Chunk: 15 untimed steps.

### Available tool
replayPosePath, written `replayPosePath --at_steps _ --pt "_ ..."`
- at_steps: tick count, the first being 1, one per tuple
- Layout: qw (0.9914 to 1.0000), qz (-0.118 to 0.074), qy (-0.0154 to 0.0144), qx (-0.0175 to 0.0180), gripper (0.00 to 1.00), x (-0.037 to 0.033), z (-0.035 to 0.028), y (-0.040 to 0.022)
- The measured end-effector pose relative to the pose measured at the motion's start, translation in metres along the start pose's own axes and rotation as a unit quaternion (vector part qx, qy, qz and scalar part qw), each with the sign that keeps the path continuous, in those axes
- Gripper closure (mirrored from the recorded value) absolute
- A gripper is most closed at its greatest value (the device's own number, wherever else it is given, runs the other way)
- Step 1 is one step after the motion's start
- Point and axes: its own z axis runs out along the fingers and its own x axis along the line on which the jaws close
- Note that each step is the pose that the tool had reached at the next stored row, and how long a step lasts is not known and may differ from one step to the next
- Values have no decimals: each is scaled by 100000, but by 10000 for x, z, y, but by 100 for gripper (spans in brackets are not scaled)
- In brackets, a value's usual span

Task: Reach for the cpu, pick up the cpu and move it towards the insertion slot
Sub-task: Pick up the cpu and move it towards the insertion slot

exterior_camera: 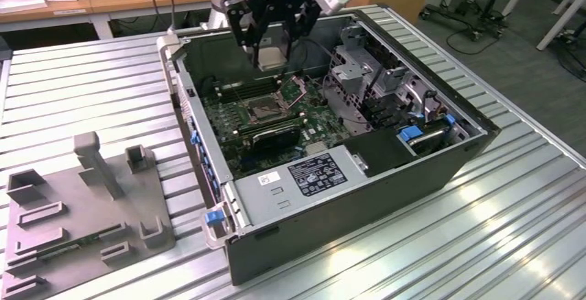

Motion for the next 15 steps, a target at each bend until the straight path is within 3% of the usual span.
replayPosePath --at_steps 5,15 --pt "100000 3 3 -4 45 -175 6 12" --pt "100000 1 0 -1 45 -187 12 56"
